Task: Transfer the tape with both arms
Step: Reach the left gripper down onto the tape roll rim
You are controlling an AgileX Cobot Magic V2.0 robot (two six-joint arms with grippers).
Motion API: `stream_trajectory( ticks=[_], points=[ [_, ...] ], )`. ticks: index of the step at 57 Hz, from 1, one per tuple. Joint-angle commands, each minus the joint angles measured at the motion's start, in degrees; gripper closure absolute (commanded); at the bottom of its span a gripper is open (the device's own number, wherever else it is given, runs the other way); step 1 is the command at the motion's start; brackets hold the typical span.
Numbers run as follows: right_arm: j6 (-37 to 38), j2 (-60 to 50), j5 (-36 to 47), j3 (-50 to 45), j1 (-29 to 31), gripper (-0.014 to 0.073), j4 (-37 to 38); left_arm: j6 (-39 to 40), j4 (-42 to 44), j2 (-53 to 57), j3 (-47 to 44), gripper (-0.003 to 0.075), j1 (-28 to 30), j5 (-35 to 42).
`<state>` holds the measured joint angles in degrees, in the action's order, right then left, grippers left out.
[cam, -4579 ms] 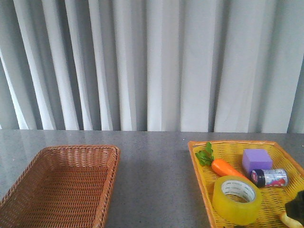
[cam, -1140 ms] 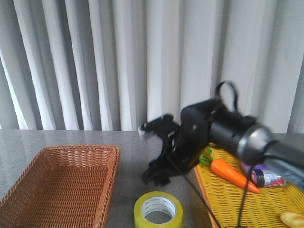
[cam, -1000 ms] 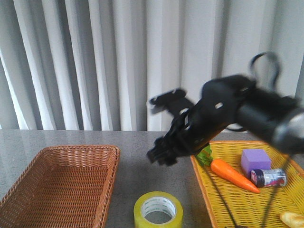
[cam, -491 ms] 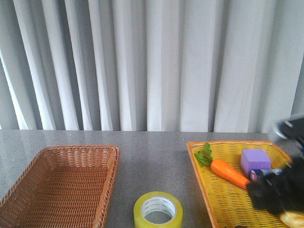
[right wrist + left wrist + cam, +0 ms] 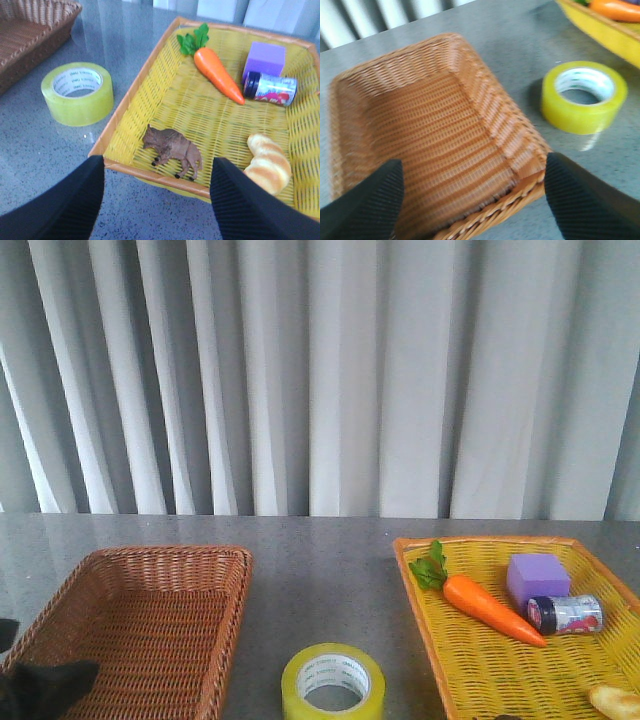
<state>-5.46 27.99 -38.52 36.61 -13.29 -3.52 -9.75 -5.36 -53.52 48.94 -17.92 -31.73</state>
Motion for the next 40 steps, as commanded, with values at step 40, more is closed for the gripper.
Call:
stream_trajectory(
  ticks=[40],
  points=[
    [-0.3, -1.1, 3.6, 1.4, 0.4, 0.0148, 0.0, -1.6, -2.4, -46.9, 44.9, 0.0221, -14.1, -15.9]
  ],
)
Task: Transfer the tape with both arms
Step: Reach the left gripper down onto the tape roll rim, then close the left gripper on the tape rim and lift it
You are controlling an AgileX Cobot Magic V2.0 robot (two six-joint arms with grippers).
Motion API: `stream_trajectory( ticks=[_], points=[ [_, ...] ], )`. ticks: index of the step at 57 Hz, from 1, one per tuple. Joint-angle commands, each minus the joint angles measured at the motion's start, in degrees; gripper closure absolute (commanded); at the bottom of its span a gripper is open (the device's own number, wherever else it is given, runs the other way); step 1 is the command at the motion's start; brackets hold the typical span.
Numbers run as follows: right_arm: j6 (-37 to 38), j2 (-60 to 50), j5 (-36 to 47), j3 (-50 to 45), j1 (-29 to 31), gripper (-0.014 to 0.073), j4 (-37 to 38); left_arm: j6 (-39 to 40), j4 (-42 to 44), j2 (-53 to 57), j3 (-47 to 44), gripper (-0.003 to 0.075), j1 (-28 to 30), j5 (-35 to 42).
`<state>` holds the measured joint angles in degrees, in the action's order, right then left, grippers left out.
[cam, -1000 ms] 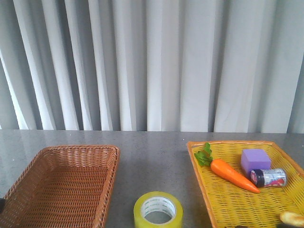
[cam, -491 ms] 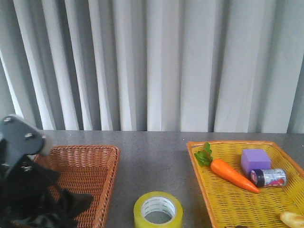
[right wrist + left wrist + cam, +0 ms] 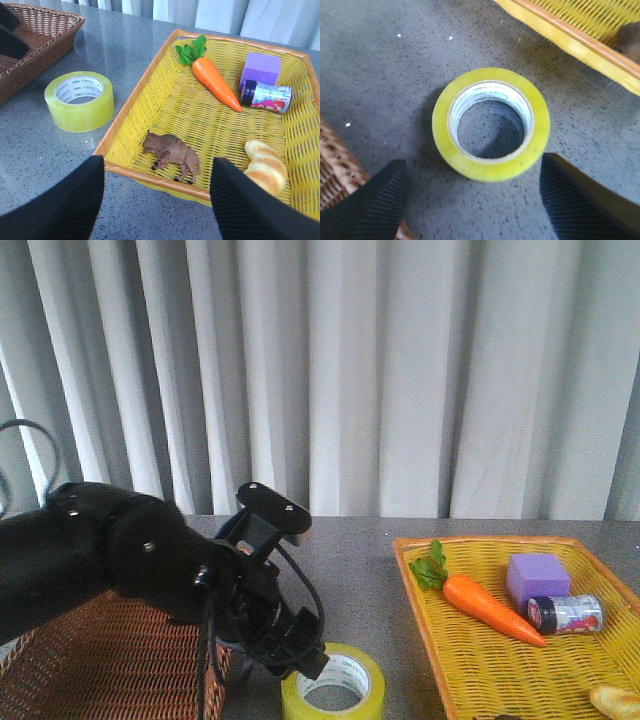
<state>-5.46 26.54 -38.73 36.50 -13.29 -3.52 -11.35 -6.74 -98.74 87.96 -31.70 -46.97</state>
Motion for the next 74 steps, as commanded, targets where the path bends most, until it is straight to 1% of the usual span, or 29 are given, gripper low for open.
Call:
stream_trajectory(
  ticks=[1, 8, 16, 26, 34, 45, 59, 62, 74],
  points=[
    [-0.3, 0.3, 3.8, 1.5, 0.4, 0.0148, 0.0, 0.0, -1.1, -2.4, 7.1, 0.0224, -0.3, -1.3],
    [-0.3, 0.3, 3.8, 1.5, 0.4, 0.0148, 0.0, 0.0, -0.4, -8.6, 13.1, 0.0237, -0.3, -3.8],
    [-0.3, 0.3, 3.8, 1.5, 0.4, 0.0148, 0.0, 0.0, 1.0, -13.8, 17.9, 0.0239, -0.3, -5.9],
    [-0.3, 0.3, 3.8, 1.5, 0.4, 0.0148, 0.0, 0.3, 1.1, -18.5, 21.4, 0.0239, -0.3, -6.4],
    [-0.3, 0.3, 3.8, 1.5, 0.4, 0.0148, 0.0, 1.4, 1.0, -20.4, 22.3, 0.0251, 0.4, -6.3],
    [-0.3, 0.3, 3.8, 1.5, 0.4, 0.0148, 0.0, 2.8, 0.5, -21.5, 22.3, 0.0303, 2.3, -7.1],
    [-0.3, 0.3, 3.8, 1.5, 0.4, 0.0148, 0.0, 2.6, 0.4, -21.8, 22.3, 0.0449, 2.4, -8.4],
    [-0.3, 0.3, 3.8, 1.5, 0.4, 0.0148, 0.0, 2.6, 0.4, -22.0, 22.3, 0.0468, 2.4, -8.9],
    [-0.3, 0.3, 3.8, 1.5, 0.4, 0.0148, 0.0, 2.6, 0.4, -22.3, 22.3, 0.0479, 2.4, -9.8]
  ],
)
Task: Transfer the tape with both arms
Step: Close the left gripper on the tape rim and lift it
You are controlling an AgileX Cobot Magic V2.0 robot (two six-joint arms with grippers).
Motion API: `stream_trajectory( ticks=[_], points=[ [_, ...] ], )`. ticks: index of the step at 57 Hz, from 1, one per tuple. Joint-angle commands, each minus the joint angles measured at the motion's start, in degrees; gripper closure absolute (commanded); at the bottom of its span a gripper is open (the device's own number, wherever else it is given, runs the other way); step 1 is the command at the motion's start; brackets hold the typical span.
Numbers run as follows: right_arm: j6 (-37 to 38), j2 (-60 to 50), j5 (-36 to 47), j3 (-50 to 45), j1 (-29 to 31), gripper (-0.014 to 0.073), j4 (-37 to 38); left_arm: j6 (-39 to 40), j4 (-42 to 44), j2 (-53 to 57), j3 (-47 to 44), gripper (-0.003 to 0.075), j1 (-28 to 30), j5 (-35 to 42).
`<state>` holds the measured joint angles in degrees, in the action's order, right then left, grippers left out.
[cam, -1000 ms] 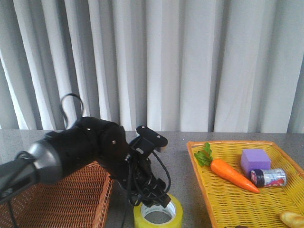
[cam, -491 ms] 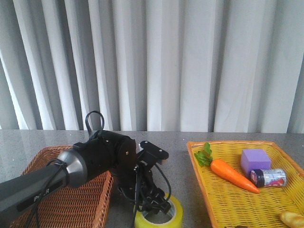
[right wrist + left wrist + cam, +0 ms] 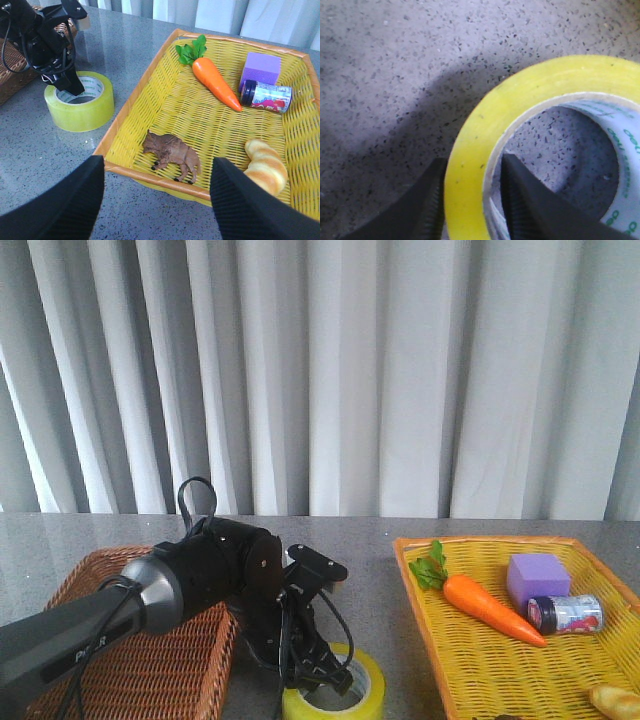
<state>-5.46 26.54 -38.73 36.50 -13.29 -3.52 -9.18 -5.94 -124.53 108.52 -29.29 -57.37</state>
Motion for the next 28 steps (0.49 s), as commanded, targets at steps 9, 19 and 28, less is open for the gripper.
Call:
stream_trajectory(
  ticks=[9, 19, 28],
  points=[
    [-0.3, 0.3, 3.8, 1.5, 0.4, 0.0148, 0.0, 0.4, -0.4, 4.7, 1.8, 0.0479, 0.0, 0.6],
    [-0.3, 0.3, 3.8, 1.5, 0.4, 0.0148, 0.0, 0.6, -0.4, 6.1, 1.8, 0.0483, 0.0, 0.6],
    [-0.3, 0.3, 3.8, 1.5, 0.4, 0.0148, 0.0, 0.6, -0.4, 6.4, 1.8, 0.0527, 0.0, 0.6]
  ],
)
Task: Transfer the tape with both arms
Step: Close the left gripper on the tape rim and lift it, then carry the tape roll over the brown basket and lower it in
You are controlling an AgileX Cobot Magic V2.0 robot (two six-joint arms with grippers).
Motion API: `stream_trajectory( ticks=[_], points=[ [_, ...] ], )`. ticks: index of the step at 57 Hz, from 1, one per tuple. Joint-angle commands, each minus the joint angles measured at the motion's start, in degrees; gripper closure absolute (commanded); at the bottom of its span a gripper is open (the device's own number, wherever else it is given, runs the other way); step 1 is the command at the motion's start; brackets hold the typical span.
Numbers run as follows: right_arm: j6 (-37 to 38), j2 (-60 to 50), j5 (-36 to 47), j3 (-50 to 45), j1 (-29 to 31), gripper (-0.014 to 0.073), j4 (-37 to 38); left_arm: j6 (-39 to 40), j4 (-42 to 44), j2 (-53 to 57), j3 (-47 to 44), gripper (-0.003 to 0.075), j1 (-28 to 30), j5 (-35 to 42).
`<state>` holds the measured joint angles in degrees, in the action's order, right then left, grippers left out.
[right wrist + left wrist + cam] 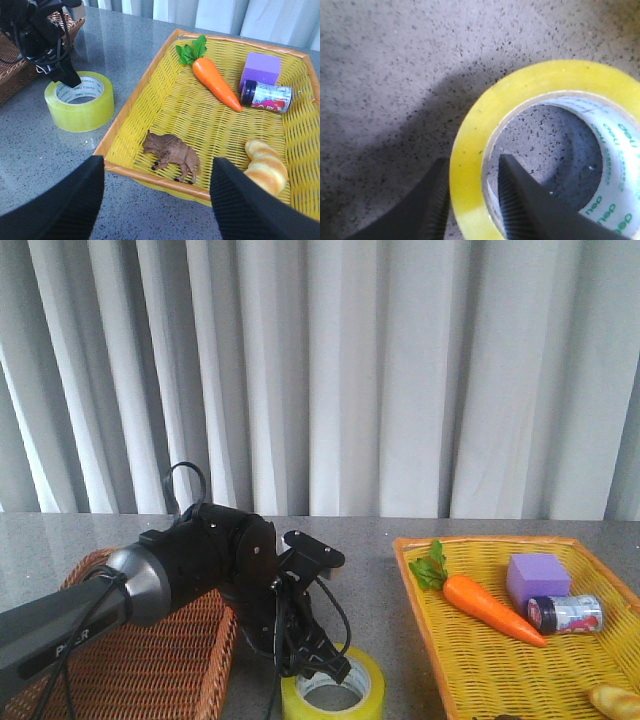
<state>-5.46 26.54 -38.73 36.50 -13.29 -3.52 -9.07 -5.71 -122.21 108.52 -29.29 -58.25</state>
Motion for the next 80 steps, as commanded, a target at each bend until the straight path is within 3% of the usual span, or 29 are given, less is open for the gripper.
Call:
stream_trajectory(
  ticks=[1, 30, 52, 69, 80],
  points=[
    [-0.3, 0.3, 3.8, 1.5, 0.4, 0.0148, 0.0, 0.5, -0.6, 4.1, 1.8, 0.0534, 0.0, 1.4],
    [-0.3, 0.3, 3.8, 1.5, 0.4, 0.0148, 0.0, 0.5, -0.7, 3.8, 1.8, 0.0561, 0.0, -0.7],
    [-0.3, 0.3, 3.8, 1.5, 0.4, 0.0148, 0.0, 0.5, -0.7, 4.5, 1.8, 0.0626, 0.0, -1.1],
    [-0.3, 0.3, 3.8, 1.5, 0.4, 0.0148, 0.0, 0.4, 0.2, 11.6, 1.8, 0.0626, 0.2, -0.1],
    [-0.3, 0.3, 3.8, 1.5, 0.4, 0.0148, 0.0, 0.5, 7.1, 17.6, 1.8, 0.0626, 0.3, 0.4]
  ],
)
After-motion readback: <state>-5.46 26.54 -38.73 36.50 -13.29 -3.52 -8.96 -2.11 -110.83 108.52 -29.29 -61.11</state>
